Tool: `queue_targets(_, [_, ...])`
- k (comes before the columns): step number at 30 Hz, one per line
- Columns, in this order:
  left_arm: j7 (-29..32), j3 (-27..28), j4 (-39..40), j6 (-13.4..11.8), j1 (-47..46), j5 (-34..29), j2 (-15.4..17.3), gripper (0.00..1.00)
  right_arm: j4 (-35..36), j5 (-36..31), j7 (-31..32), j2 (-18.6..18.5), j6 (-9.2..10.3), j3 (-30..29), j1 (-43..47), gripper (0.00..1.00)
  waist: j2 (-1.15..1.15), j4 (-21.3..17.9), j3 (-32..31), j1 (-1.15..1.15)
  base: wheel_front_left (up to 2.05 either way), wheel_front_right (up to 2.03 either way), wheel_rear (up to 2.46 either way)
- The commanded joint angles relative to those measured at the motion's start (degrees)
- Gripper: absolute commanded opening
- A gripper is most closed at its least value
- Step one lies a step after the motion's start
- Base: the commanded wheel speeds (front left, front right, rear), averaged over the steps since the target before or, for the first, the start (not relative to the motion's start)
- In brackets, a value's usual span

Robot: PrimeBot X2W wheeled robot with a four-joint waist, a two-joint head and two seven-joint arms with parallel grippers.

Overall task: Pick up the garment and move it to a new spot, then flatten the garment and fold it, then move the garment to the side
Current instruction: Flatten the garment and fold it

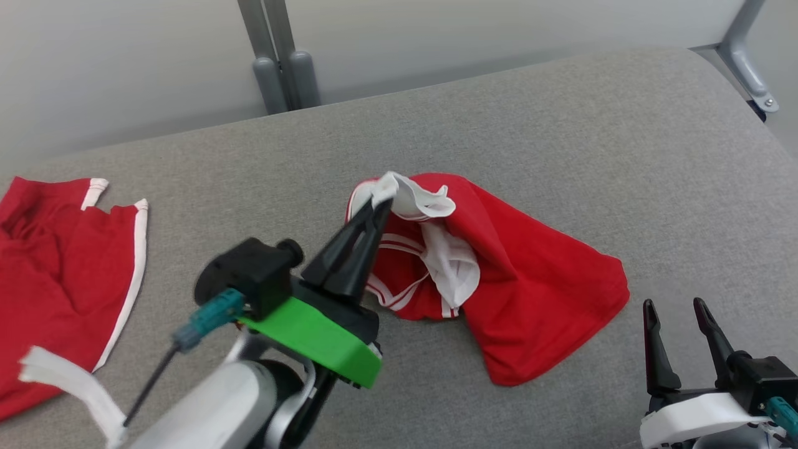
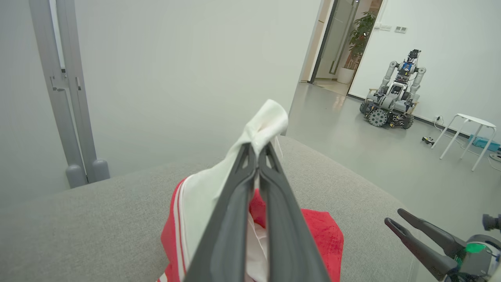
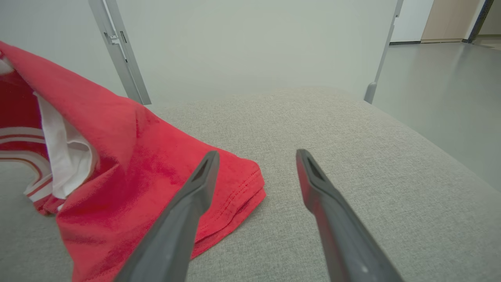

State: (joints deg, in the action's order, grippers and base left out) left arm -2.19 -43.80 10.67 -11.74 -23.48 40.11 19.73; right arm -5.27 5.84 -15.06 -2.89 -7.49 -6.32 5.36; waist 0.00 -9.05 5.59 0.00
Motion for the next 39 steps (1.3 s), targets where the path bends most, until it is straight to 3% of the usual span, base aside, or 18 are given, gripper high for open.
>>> queue_targets(1, [1.55,1.49,4.18,-1.1,-1.62,-0.11,1.84,0.0,0.14,-0.48,-0.18,-0.03,0.0,0.2,0.29,1.0,0.0,2.6,-2.17,0.0,0.0,0.0,0.0])
queue_targets(7, [9.87,6.66,17.47,-2.05,-9.52,1.19,7.35,0.0,-0.25,-0.71,-0.18,-0.05,0.0,0.97,0.23,1.0,0.0,4.61,-4.39,0.0,0.0,0.0,0.0])
queue_targets(14, [17.79,8.99,20.77,0.35,-20.73,4.55,7.82,0.0,-0.59,0.07,-0.18,-0.05,0.0,1.47,0.7,1.0,0.0,4.62,-5.71,0.0,0.0,0.0,0.0])
queue_targets(24, [22.69,8.16,18.39,2.63,-29.5,7.51,4.74,0.0,-1.18,1.43,-0.18,-0.04,0.0,1.17,1.49,1.0,0.0,1.74,-5.84,0.0,0.0,0.0,0.0])
queue_targets(39, [27.02,6.78,16.02,0.32,-37.09,11.13,-2.27,0.0,-1.19,2.48,-0.18,-0.04,0.0,1.05,0.94,1.0,0.0,-1.41,-4.57,0.0,0.0,0.0,0.0])
